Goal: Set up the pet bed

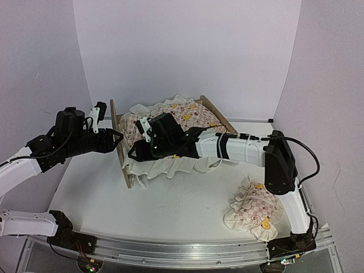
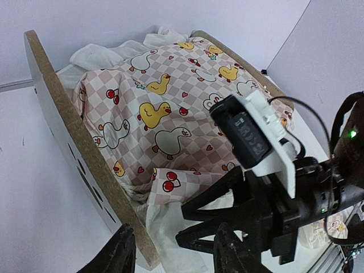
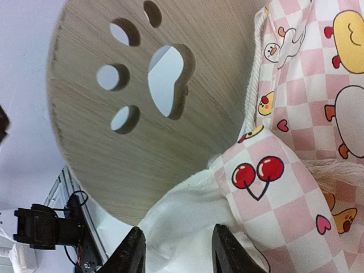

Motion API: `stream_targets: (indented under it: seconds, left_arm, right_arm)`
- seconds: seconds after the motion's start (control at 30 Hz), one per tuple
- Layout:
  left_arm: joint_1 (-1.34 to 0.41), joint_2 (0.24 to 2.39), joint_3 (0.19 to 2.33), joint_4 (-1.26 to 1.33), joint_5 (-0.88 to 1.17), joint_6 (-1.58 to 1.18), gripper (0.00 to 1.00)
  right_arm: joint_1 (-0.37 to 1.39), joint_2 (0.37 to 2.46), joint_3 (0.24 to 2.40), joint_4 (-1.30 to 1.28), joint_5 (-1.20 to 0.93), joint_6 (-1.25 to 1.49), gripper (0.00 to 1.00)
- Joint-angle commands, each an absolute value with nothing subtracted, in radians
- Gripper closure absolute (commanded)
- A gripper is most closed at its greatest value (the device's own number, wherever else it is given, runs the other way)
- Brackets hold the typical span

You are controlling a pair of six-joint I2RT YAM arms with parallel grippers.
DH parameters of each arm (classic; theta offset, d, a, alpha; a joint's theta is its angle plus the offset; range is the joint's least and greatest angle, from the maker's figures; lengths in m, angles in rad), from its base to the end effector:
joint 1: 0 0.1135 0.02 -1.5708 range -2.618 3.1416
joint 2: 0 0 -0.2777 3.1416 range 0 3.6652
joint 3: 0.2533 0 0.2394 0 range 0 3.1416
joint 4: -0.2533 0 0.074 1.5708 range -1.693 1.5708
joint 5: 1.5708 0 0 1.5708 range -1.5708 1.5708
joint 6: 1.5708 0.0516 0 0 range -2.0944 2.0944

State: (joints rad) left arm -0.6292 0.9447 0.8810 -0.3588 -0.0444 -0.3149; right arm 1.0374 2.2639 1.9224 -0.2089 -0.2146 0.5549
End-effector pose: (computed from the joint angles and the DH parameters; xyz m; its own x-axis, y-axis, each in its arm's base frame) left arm 0.1686 -0.1199 0.3322 -0.4872 -0.0281 -0.8729 0.4252 0.8654 -0.2652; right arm 0.2661 0.4722 0.2410 -0.7179 -0.2034 -0.6657 -0.6534 0.5267 0.5437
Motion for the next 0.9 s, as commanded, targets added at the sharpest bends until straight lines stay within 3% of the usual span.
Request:
stream_targets:
  seconds: [0.0,0.37,0.57,0.77,0.87]
  left_arm:
    - [-0.627,0.925,0.877,-0.319,-0.029,-0.331,0.54]
    - [-0.626,0.916,0.859,-0.318,-0.016,-0.325,0.54]
    - [-0.627,0.895,0.856,-0.316,-0.007,-0.319,0.54]
    - [-0.626,0.894,0.843,-0.316,-0.045,-0.329,0.5]
    - [-0.626,0.895,0.845,-0.314,-0.061,-0.331,0.5]
  right_arm:
    - [1.036,2.18,1.926,-0.211,-0.245,0.573,0.56]
    - [1.001,2.118,1.868,-0.191,-0.377,0.601,0.34]
    - [0.981,2.044,1.788,-0.152,-0.48,0.595,0.31]
    - [1.031,1.863,1.479,-0.056,-0.408,0.468,0.25]
    - [1.105,1.881,1.393,0.054,-0.305,0.454,0.35]
